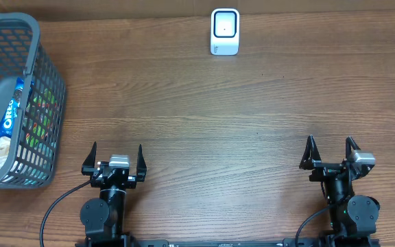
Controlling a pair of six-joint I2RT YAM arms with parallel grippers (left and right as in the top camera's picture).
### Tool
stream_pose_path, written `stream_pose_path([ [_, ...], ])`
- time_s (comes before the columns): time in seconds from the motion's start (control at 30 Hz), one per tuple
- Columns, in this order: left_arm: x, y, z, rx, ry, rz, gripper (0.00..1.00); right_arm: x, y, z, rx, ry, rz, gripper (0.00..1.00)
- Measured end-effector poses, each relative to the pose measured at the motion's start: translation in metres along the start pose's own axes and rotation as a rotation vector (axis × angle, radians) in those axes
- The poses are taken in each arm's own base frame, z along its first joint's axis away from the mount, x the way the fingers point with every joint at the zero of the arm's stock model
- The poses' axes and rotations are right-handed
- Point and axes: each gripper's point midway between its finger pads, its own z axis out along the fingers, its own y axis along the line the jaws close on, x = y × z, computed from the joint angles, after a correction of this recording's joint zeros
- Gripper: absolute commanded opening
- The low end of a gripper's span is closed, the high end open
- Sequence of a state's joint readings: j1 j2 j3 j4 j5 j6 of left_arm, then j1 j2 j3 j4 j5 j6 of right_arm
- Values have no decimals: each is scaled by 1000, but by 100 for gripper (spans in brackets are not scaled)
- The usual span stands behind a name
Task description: Scan the item barcode
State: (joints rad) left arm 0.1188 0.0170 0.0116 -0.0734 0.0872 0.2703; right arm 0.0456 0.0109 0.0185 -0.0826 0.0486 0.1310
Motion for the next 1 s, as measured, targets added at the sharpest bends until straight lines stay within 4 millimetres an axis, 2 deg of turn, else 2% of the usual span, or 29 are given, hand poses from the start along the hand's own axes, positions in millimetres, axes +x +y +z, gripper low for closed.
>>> stream_pose_path([
  [0.8,0,0,0,0,0,0,100,0,0,0,0,-1,0,100],
  [1.0,2,6,0,-38,13,0,100,0,0,0,0,0,-1,100],
])
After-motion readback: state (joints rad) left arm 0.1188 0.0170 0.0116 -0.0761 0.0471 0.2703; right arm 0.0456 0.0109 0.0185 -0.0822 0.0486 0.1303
